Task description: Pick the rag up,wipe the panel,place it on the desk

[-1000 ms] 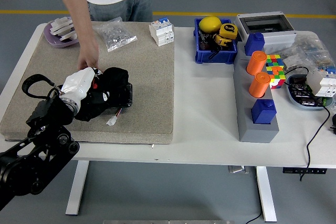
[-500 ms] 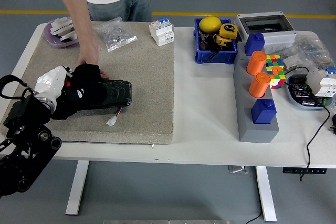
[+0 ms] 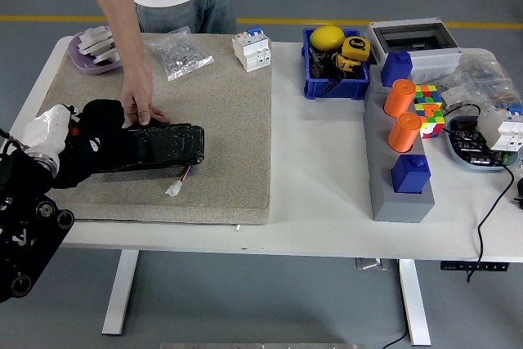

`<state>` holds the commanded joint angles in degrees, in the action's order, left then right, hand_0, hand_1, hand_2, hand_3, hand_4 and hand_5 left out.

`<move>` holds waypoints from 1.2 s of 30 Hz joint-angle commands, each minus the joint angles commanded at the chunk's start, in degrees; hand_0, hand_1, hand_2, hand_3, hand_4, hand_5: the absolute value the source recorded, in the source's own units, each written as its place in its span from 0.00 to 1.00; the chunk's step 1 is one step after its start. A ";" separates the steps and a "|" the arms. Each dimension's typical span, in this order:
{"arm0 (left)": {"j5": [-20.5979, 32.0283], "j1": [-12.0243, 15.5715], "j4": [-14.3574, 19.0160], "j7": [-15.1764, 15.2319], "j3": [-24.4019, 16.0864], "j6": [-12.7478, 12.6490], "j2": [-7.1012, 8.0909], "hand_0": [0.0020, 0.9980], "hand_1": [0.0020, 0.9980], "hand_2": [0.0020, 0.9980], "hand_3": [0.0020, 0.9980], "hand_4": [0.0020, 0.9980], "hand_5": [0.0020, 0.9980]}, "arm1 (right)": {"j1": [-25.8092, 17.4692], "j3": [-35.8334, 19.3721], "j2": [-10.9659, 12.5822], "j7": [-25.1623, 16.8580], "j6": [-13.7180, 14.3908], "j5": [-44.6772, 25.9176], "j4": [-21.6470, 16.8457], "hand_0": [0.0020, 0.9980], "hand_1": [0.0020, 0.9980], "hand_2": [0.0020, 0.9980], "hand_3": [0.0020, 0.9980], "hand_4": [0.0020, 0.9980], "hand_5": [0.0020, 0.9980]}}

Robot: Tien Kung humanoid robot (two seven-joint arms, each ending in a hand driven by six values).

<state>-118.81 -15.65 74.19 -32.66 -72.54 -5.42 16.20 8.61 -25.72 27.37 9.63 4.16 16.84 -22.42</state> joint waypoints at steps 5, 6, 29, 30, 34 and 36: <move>-0.21 0.15 -0.14 -0.11 -0.67 -0.13 -0.04 0.20 0.13 0.56 0.55 0.40 0.00 | -0.01 -0.05 -0.03 -0.01 0.03 0.02 -0.02 0.74 0.53 0.65 0.62 1.00 0.61; -0.21 0.12 -0.24 -0.13 -0.66 -0.12 -0.06 0.20 0.13 0.56 0.55 0.40 0.00 | -0.01 0.01 -0.03 0.00 0.02 -0.04 0.01 0.74 0.53 0.65 0.62 1.00 0.61; 1.87 -2.86 2.72 -0.87 10.70 -0.26 -1.65 0.20 0.13 0.55 0.55 0.40 0.00 | 0.02 0.27 0.07 -0.04 -0.01 -0.10 0.02 0.74 0.53 0.65 0.62 1.00 0.61; 2.14 -3.13 2.88 -0.90 11.73 -0.32 -1.79 0.20 0.13 0.55 0.55 0.40 0.00 | 0.05 0.23 0.07 -0.04 0.00 -0.06 -0.01 0.74 0.53 0.65 0.62 1.00 0.61; 2.59 -4.02 3.35 -1.06 14.77 -0.36 -2.15 0.20 0.13 0.55 0.55 0.40 0.00 | 0.12 0.24 0.11 -0.04 0.01 -0.08 -0.02 0.74 0.53 0.65 0.62 1.00 0.61; 2.82 -4.56 3.76 -1.14 16.26 -0.37 -2.42 0.20 0.13 0.55 0.55 0.40 0.00 | 0.14 0.28 0.10 -0.04 0.01 -0.09 -0.02 0.74 0.53 0.65 0.62 1.00 0.61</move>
<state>-115.99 -20.21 77.94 -33.80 -56.27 -5.78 13.78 8.75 -25.44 27.48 9.59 4.16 16.75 -22.44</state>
